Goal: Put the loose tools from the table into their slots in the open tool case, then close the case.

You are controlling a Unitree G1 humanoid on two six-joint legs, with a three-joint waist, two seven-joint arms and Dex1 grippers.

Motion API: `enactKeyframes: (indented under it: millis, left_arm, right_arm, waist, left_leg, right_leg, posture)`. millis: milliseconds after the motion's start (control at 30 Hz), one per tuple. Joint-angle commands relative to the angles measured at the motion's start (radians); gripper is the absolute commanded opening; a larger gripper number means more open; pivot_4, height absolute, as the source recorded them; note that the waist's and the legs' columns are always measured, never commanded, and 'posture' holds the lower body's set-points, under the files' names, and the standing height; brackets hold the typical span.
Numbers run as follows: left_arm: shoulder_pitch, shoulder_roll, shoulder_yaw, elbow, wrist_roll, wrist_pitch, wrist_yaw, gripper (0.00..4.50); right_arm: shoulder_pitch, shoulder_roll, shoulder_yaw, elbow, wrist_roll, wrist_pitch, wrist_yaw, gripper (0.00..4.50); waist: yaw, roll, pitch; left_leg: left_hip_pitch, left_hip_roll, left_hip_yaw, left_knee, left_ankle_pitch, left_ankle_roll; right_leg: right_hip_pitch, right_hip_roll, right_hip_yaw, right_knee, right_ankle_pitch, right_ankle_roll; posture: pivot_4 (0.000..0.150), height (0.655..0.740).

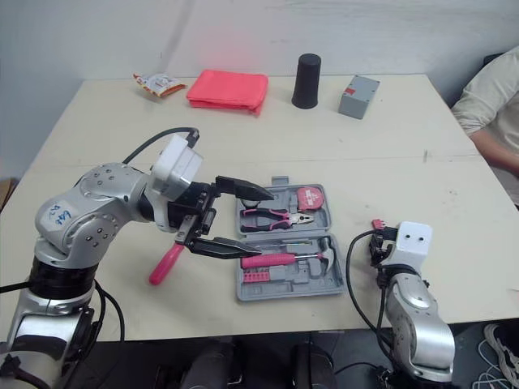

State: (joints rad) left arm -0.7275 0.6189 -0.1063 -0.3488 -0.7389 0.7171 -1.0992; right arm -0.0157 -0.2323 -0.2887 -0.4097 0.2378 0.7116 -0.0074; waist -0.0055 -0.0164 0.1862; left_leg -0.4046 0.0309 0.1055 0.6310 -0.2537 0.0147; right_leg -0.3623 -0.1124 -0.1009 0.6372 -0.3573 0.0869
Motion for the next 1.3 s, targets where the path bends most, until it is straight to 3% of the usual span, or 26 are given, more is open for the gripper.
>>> enactKeyframes:
  millis: [33, 400, 500, 567, 600, 833, 933, 1133, 1300]
  left_arm:
    - [0.007, 0.004, 0.015, -0.034, -0.003, -0.014, 0.002, 4.50]
    - [0.014, 0.005, 0.019, -0.052, -0.005, -0.011, 0.023, 4.50]
    - [0.013, 0.004, 0.019, -0.055, -0.003, -0.008, 0.030, 4.50]
    - [0.013, 0.005, 0.019, -0.055, -0.004, -0.008, 0.032, 4.50]
    - [0.013, 0.006, 0.020, -0.054, -0.005, -0.008, 0.032, 4.50]
    - [0.021, 0.024, 0.025, -0.062, -0.002, -0.003, 0.039, 4.50]
    - [0.040, 0.045, 0.031, -0.063, -0.005, 0.006, 0.037, 4.50]
    - [0.100, 0.119, 0.007, -0.061, 0.048, -0.027, -0.016, 4.50]
    - [0.203, 0.192, -0.024, -0.118, 0.138, -0.094, -0.043, 4.50]
  right_arm:
    - [0.015, -0.041, -0.026, 0.051, 0.018, -0.017, 0.067, 2.70]
    - [0.020, -0.054, -0.008, 0.111, 0.013, -0.090, 0.138, 2.70]
    - [0.013, -0.052, -0.008, 0.132, 0.003, -0.106, 0.130, 1.93]
    - [0.013, -0.051, -0.009, 0.137, 0.001, -0.110, 0.125, 0.98]
    - [0.011, -0.050, -0.011, 0.139, 0.003, -0.112, 0.121, 0.75]
    - [0.019, -0.104, -0.052, 0.022, 0.010, -0.072, 0.113, 0.75]
    - [0.022, -0.229, -0.032, -0.069, 0.064, -0.057, 0.266, 0.75]
    - [-0.032, -0.554, 0.007, -0.124, 0.283, -0.031, 0.739, 0.75]
    - [-0.114, -0.798, 0.160, -0.112, 0.352, -0.101, 1.160, 0.75]
  waist:
    - [0.000, 0.000, 0.000]
    - [0.000, 0.000, 0.000]
    - [0.001, 0.000, 0.000]
    - [0.002, 0.000, 0.000]
    - [0.002, 0.000, 0.000]
    - [0.004, 0.000, 0.000]
    - [0.004, 0.001, 0.001]
    - [0.000, 0.002, 0.001]
    - [0.004, 0.001, 0.002]
  left_leg:
    - [0.000, 0.000, 0.000, 0.000, 0.000, 0.000]
    - [0.000, 0.000, 0.000, 0.000, 0.000, 0.000]
    - [0.001, 0.000, 0.000, 0.000, 0.000, 0.000]
    - [0.001, 0.000, 0.000, 0.001, 0.000, 0.000]
    - [0.001, 0.000, 0.000, 0.001, 0.000, 0.000]
    - [0.001, 0.000, 0.000, 0.001, 0.000, 0.000]
    - [0.000, -0.001, 0.000, 0.000, 0.000, 0.000]
    - [0.001, 0.001, 0.001, -0.001, 0.000, 0.001]
    - [0.001, 0.000, 0.000, 0.000, -0.001, 0.002]
  right_leg:
    - [0.000, 0.000, 0.000, 0.000, 0.000, 0.000]
    - [0.001, 0.000, 0.000, 0.000, 0.000, 0.000]
    - [0.001, 0.000, 0.000, 0.000, 0.000, 0.000]
    - [0.001, 0.000, 0.000, 0.000, 0.000, 0.000]
    - [0.001, 0.000, 0.000, 0.000, 0.000, 0.000]
    - [0.001, -0.001, 0.000, 0.000, 0.000, 0.000]
    - [0.001, -0.001, 0.000, 0.000, 0.000, 0.000]
    - [0.000, 0.001, -0.001, 0.000, 0.000, 0.000]
    - [0.001, 0.000, -0.002, -0.002, 0.000, -0.001]
  posture:
    - [0.150, 0.7361]
    - [0.150, 0.7361]
    - [0.150, 0.7361]
    - [0.150, 0.7361]
    - [0.150, 0.7361]
    - [0.150, 0.7361]
    - [0.150, 0.7361]
    - [0.150, 0.7361]
    - [0.150, 0.7361]
